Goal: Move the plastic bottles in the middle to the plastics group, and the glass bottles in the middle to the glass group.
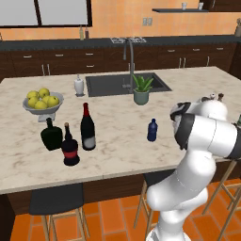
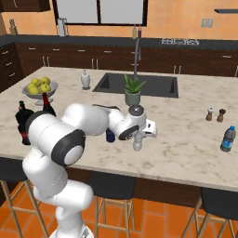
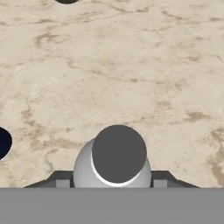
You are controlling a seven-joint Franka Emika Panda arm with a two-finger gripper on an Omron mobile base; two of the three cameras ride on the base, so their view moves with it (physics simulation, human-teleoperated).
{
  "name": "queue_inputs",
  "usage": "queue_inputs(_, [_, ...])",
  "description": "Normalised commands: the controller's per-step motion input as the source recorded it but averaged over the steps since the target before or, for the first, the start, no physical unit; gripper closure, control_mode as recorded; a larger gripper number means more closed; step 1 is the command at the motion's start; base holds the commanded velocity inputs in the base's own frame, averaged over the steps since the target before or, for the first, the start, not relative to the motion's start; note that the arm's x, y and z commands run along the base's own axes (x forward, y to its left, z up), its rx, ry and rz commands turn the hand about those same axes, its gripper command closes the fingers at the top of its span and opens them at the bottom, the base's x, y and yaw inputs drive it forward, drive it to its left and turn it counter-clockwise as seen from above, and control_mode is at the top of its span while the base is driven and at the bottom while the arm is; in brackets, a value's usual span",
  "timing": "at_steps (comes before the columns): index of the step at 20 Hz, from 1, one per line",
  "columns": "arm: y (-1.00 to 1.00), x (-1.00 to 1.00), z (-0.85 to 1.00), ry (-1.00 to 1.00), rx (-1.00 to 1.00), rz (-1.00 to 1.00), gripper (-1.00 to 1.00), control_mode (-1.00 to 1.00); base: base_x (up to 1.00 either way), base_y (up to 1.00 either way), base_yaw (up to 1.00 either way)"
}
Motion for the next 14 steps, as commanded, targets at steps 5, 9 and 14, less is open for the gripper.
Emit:
queue_inputs(5, [-0.67,-0.28,0.28,0.00,0.00,-0.10,1.00,-1.00,0.00,0.00,0.00])
queue_inputs(9, [-0.97,-0.05,0.36,0.00,0.00,-0.10,1.00,-1.00,0.00,0.00,0.00])
queue_inputs(14, [-1.00,-0.07,0.13,0.00,0.00,-0.08,1.00,-1.00,0.00,0.00,0.00])
